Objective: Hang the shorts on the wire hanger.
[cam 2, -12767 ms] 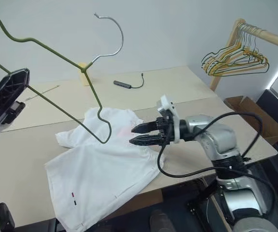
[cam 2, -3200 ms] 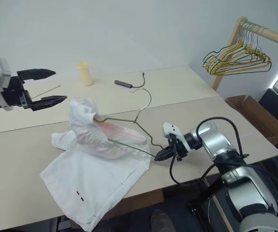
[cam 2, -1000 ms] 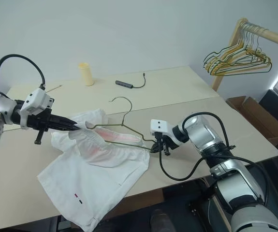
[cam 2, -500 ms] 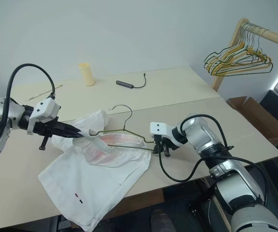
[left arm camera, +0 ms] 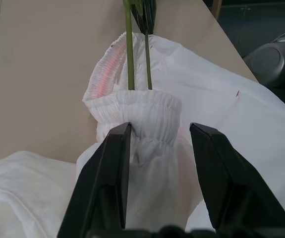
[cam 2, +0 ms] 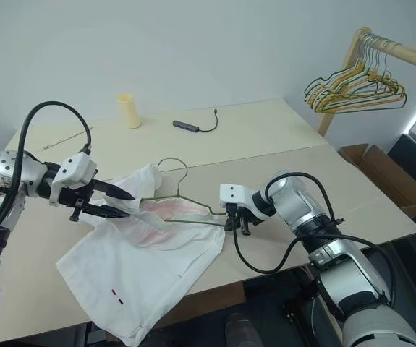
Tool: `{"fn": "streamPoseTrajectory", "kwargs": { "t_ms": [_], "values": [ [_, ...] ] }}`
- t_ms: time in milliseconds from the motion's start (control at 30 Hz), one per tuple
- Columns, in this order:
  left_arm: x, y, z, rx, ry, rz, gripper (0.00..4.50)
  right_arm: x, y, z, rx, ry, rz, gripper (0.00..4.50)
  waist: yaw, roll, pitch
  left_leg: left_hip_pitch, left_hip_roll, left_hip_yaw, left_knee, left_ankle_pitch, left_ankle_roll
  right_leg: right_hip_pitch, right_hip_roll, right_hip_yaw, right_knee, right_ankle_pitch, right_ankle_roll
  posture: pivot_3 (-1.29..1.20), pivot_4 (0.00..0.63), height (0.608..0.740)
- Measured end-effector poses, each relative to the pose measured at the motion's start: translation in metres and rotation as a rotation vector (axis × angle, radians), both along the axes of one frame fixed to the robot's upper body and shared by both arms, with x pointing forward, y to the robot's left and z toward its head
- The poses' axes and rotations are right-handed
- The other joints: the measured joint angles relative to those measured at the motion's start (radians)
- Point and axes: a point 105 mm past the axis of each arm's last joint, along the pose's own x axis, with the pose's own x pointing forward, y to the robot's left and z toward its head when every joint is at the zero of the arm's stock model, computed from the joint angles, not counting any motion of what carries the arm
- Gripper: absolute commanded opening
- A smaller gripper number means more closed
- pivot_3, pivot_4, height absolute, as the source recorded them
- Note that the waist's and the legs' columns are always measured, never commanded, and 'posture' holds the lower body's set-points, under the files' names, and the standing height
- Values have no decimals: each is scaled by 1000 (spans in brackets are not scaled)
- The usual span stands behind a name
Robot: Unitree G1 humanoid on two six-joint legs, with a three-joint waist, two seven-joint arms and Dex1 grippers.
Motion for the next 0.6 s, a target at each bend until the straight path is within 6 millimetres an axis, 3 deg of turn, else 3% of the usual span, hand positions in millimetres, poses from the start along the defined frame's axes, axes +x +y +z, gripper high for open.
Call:
{"fn": "streamPoseTrajectory", "kwargs": {
  "t_ms": [400,600],
  "values": [
    [10,-3,-8,1,-56,28,2052,-2,2,3,3,-15,17,0,0,0,0,0,0,0,0,0,0,0,0,0,0,0,0,-152,0,740],
    [11,-3,-11,-3,-32,28,3882,-4,3,6,5,-30,34,0,-2,0,0,0,0,0,0,0,0,0,0,0,0,0,0,-158,0,740]
  ]
}}
